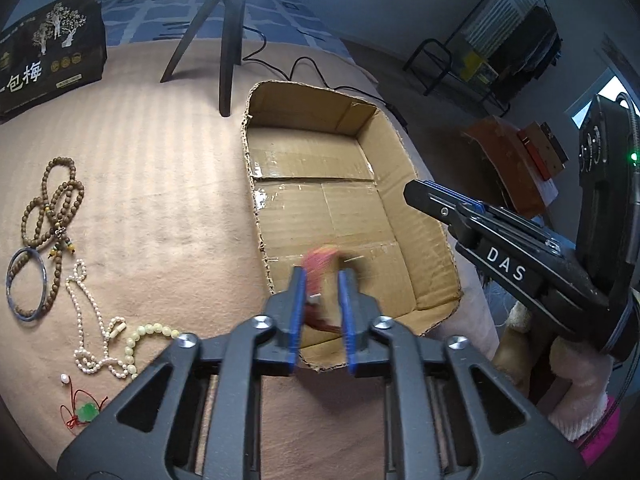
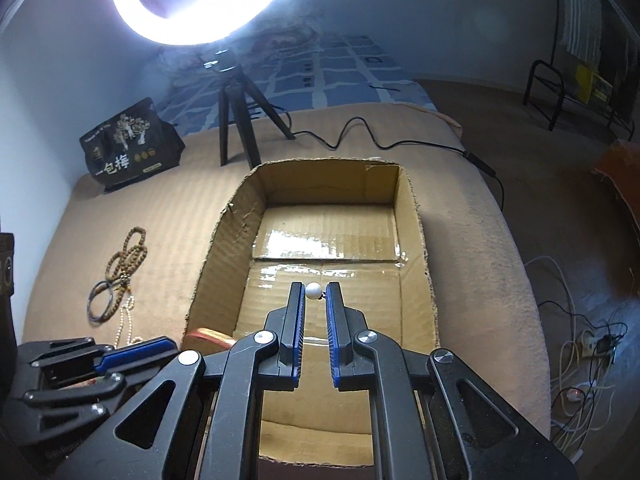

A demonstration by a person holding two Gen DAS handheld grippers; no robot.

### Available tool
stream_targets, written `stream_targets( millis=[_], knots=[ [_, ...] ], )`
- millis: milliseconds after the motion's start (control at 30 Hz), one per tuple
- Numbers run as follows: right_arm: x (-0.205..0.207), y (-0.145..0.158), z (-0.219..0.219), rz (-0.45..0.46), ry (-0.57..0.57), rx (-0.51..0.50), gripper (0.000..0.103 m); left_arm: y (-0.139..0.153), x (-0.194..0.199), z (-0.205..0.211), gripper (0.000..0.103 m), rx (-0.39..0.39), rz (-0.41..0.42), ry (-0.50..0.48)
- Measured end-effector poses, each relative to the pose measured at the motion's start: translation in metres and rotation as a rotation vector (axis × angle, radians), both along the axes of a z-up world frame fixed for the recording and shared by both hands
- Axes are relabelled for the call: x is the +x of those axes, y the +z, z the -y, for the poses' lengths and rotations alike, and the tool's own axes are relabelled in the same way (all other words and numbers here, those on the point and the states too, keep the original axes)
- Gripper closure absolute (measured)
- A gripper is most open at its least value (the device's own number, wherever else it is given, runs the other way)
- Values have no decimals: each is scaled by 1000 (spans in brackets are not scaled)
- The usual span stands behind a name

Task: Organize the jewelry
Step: 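Carry the watch into the cardboard box with the left tool while the right tool drops the pearl stud there, then move both tools out of the box toward the blue bangle and pearl necklace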

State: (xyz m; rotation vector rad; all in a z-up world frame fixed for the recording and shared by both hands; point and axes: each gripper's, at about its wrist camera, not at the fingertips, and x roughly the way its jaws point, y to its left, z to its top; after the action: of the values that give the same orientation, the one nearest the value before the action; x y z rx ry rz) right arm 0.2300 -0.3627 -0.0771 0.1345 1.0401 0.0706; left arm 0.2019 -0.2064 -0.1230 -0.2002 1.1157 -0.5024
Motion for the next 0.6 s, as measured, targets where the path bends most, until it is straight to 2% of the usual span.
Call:
stream_targets(
  millis=[33, 67, 100, 167, 233, 333, 600],
  knots=[
    [0, -1, 1, -3, -9, -1, 87, 0, -1, -1, 72, 0, 1, 2],
    [0, -1, 2, -5, -16, -1, 76, 1, -1, -2, 66, 2, 4, 9],
    [-1, -2, 2, -4, -20, 0, 62, 1, -1, -3, 66, -1, 5, 11],
    [-1, -1, 3, 4, -23, -1, 55, 2, -1, -3, 66, 3, 7, 11],
    [-1, -1, 2, 3, -25, -9, 55, 2, -3, -4, 66, 11, 12, 13],
    [-1, 0, 2, 6, -35, -20, 48, 3, -5, -7, 66, 20, 18, 14],
    [-2, 2, -2, 16, -33, -21, 47, 8, -12, -15, 66, 44, 40, 20]
  ],
)
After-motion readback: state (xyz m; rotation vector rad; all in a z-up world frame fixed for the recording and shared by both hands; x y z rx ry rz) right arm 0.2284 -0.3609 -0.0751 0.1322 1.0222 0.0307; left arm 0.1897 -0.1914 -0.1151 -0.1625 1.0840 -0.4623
